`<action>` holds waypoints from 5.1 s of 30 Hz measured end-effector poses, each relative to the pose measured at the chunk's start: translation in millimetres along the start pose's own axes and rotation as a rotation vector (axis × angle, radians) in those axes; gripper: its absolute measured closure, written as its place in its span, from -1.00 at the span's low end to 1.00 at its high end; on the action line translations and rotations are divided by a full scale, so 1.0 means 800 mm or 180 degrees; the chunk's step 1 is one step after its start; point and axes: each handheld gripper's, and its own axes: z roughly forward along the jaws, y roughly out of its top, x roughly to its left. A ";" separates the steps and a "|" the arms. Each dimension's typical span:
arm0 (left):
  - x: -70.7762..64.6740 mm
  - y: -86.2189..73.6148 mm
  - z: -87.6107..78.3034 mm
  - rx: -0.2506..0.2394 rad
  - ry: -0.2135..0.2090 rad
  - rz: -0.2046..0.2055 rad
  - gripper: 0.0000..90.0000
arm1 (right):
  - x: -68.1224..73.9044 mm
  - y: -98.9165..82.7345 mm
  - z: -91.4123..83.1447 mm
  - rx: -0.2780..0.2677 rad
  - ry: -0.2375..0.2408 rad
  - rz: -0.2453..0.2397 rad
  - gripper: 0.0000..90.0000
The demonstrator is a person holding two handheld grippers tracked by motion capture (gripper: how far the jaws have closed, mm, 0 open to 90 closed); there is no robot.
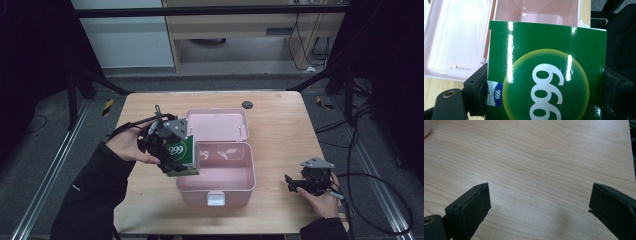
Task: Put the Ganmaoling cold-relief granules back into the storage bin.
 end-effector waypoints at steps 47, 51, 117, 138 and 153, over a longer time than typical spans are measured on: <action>0.021 0.017 0.086 0.0353 -0.0182 0.0125 -0.68 | 0.001 0.000 0.002 0.0026 0.0015 -0.0016 -0.92; 0.021 0.016 0.091 0.0387 -0.0218 0.0137 -0.68 | 0.001 0.000 0.002 0.0027 0.0013 -0.0017 -0.91; 0.022 -0.001 0.123 0.0409 -0.0230 0.0085 -0.77 | 0.001 0.001 0.002 0.0032 0.0029 -0.0038 -0.94; 0.000 -0.058 0.006 -0.0195 0.0449 -0.0218 -0.47 | 0.000 0.003 -0.004 -0.0026 0.0006 0.0003 -0.92; -0.022 -0.192 0.032 -0.0570 0.0795 -0.1171 -0.17 | 0.000 0.001 -0.004 -0.0016 0.0001 0.0028 -0.91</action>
